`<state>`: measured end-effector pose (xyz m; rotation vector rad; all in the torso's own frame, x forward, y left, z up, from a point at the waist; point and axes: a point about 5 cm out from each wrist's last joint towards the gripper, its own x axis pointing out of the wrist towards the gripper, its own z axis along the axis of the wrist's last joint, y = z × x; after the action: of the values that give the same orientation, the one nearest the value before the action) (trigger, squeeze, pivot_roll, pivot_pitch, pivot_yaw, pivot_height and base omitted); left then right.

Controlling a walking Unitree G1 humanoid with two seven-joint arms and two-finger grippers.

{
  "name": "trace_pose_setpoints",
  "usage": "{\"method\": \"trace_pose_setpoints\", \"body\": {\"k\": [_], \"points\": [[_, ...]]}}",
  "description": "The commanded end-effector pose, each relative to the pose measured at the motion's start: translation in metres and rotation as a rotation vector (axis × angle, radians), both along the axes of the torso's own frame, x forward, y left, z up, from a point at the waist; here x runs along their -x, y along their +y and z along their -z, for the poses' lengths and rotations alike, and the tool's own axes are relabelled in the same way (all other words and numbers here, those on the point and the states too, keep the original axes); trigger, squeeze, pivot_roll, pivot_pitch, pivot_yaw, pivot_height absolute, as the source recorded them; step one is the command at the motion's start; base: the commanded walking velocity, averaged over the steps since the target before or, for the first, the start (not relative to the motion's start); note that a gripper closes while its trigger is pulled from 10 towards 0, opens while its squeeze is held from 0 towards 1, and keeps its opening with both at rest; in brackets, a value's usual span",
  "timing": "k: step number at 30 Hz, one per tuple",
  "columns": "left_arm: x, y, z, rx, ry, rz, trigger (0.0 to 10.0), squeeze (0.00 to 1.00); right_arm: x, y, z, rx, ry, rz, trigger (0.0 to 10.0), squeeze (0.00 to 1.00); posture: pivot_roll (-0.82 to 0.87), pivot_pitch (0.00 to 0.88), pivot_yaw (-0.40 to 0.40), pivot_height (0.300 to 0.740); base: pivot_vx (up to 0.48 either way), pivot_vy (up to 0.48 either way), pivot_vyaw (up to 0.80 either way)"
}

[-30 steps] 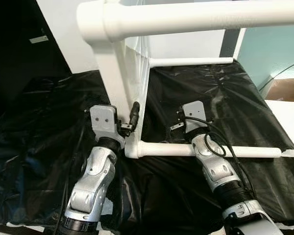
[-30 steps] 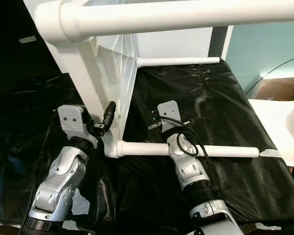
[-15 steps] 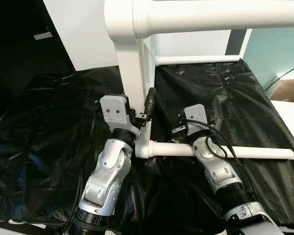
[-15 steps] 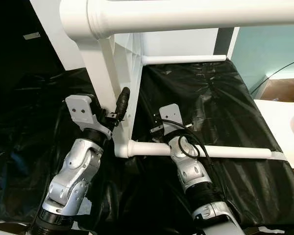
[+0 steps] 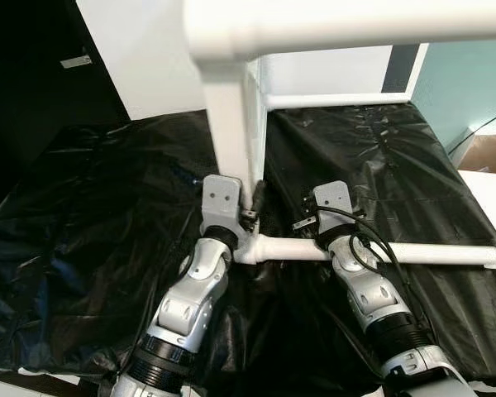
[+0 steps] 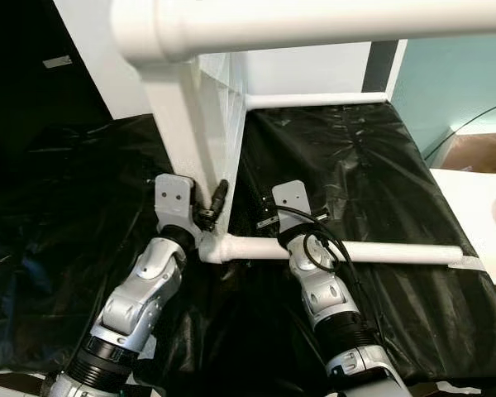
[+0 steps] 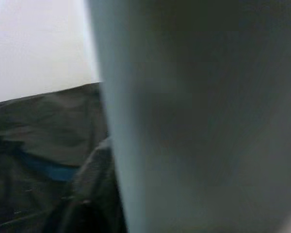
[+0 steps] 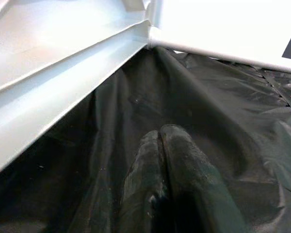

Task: Building children table

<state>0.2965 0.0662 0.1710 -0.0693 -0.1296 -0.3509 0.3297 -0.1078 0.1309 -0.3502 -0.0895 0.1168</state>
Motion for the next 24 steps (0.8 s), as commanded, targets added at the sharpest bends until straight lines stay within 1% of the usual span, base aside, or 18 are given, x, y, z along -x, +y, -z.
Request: {"method": "trace_pose_setpoints", "body": {"k": [1,3,5,6,8,9,11,12,13,15,16,18,19,22,23,24], "points": [[0.0,-0.007,0.01,-0.028,0.047,0.048,0.0,0.0,0.0,0.003,-0.002,-0.003,-0.006,0.0,10.0,0.0,-0.03,0.0,0.103,0.74,0.0,0.0,0.0],[-0.001,-0.005,0.011,-0.027,0.05,0.03,0.0,0.0,0.0,0.003,-0.002,-0.004,-0.006,0.002,10.0,0.0,-0.03,0.0,0.103,0.74,0.0,0.0,0.0],[-0.004,0.004,0.013,-0.016,0.051,-0.024,0.0,0.0,0.001,0.002,-0.002,-0.006,-0.006,0.006,10.0,0.0,-0.03,0.0,0.107,0.74,0.0,0.0,0.0],[-0.004,0.004,0.013,-0.016,0.051,-0.024,0.0,0.0,0.001,0.002,-0.002,-0.006,-0.006,0.006,10.0,0.0,-0.03,0.0,0.107,0.74,0.0,0.0,0.0],[-0.006,0.013,0.015,-0.004,0.049,-0.088,0.0,0.0,0.001,0.002,-0.002,-0.009,-0.006,0.009,10.0,0.0,-0.03,0.0,0.107,0.74,0.0,0.0,0.0],[-0.006,0.013,0.015,-0.004,0.049,-0.088,0.0,0.0,0.001,0.002,-0.002,-0.009,-0.006,0.009,10.0,0.0,-0.03,0.0,0.107,0.74,0.0,0.0,0.0],[-0.008,0.021,0.017,0.003,0.041,-0.142,0.0,0.0,0.001,0.002,-0.001,-0.011,-0.003,0.01,10.0,0.0,-0.02,0.0,0.108,0.74,0.0,0.0,0.0],[-0.008,0.021,0.017,0.003,0.041,-0.142,0.0,0.0,0.001,0.002,-0.001,-0.011,-0.003,0.01,10.0,0.0,-0.02,0.0,0.108,0.74,0.0,0.0,0.0],[-0.009,0.026,0.019,0.008,0.039,-0.173,0.0,0.0,0.001,0.002,-0.001,-0.013,-0.001,0.01,10.0,0.0,-0.02,0.0,0.108,0.74,0.0,0.0,0.0],[-0.009,0.026,0.019,0.008,0.039,-0.173,0.0,0.0,0.001,0.002,-0.001,-0.013,-0.001,0.01,10.0,0.0,-0.02,0.0,0.108,0.74,0.0,0.0,0.0],[-0.01,0.03,0.022,0.012,0.043,-0.205,0.0,0.0,0.001,0.002,-0.001,-0.014,0.0,0.009,10.0,0.0,-0.03,0.0,0.109,0.74,0.0,0.0,0.0],[-0.01,0.03,0.022,0.012,0.043,-0.205,0.0,0.0,0.001,0.002,-0.001,-0.014,0.0,0.009,10.0,0.0,-0.03,0.0,0.109,0.74,0.0,0.0,0.0],[-0.01,0.037,0.026,0.004,0.046,-0.251,0.0,0.0,0.002,0.002,-0.002,-0.025,0.001,-0.001,10.0,0.0,-0.03,0.0,0.109,0.74,0.0,0.0,0.0],[-0.01,0.037,0.026,0.004,0.046,-0.251,0.0,0.0,0.002,0.002,-0.002,-0.025,0.001,-0.001,10.0,0.0,-0.03,0.0,0.109,0.74,0.0,0.0,0.0],[-0.01,0.047,0.031,-0.013,0.046,-0.304,0.0,0.0,0.004,0.003,-0.004,-0.043,-0.006,-0.024,10.0,0.0,-0.03,0.0,0.111,0.74,0.0,0.0,0.0],[-0.01,0.047,0.031,-0.013,0.046,-0.304,0.0,0.0,0.004,0.003,-0.004,-0.043,-0.006,-0.024,10.0,0.0,-0.03,0.0,0.111,0.74,0.0,0.0,0.0]]}}
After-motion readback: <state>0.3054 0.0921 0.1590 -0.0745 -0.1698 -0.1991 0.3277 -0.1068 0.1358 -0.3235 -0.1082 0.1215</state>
